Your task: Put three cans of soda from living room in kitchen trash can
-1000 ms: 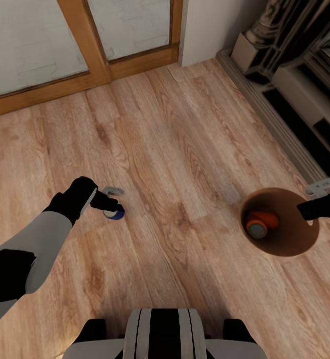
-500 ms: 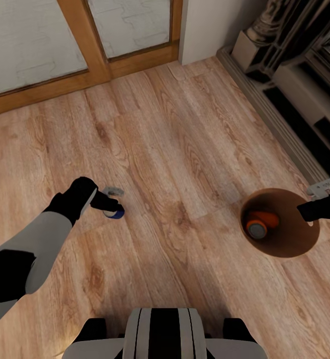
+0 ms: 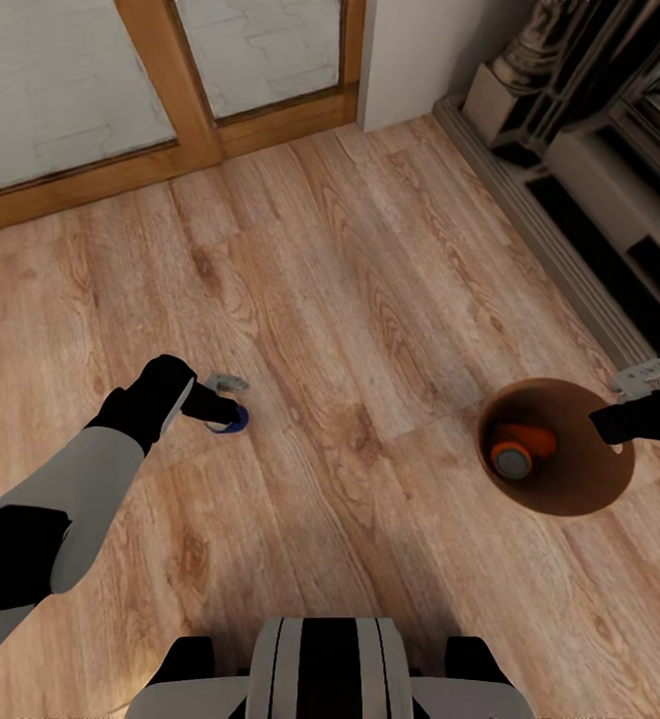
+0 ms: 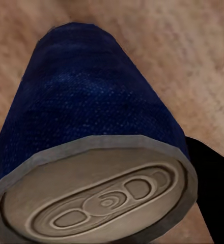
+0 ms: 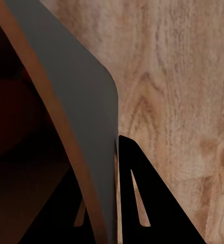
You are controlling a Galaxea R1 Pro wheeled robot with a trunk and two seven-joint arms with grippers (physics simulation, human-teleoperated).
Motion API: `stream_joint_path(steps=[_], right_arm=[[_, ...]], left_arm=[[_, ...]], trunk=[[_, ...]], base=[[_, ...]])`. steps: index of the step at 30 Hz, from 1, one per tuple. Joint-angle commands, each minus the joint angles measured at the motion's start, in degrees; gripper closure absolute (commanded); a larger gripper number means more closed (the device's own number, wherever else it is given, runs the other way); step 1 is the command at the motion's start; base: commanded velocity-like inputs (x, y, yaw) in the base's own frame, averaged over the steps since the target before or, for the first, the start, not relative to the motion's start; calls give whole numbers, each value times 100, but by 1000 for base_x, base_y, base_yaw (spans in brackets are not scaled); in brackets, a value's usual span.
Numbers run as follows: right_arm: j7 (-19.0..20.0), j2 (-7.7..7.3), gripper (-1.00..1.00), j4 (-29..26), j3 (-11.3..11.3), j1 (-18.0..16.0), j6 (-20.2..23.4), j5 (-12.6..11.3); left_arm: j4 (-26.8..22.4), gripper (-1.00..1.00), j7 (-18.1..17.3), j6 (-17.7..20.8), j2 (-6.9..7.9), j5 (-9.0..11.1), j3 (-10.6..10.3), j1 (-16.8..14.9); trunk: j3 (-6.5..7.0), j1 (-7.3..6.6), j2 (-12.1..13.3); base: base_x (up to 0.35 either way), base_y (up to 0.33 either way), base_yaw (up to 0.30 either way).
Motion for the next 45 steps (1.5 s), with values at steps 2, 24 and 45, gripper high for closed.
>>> stream_joint_path(steps=[2, 24, 45], right_arm=[[22, 12, 100, 391, 127, 3, 1, -38], [23, 39, 100, 391, 130, 88, 1, -42], [23, 131, 100, 390, 147, 133, 1, -71]], left_arm=[[2, 100, -1, -4, -3, 12, 0, 1], [68, 100, 0, -4, -3, -7, 0, 0], [71, 100, -29, 14, -3, 19, 0, -1]], trunk=[[36, -42, 82], [431, -525, 965], [808, -986, 1807]], base=[[0, 0, 0], [0, 0, 0], [0, 0, 0]])
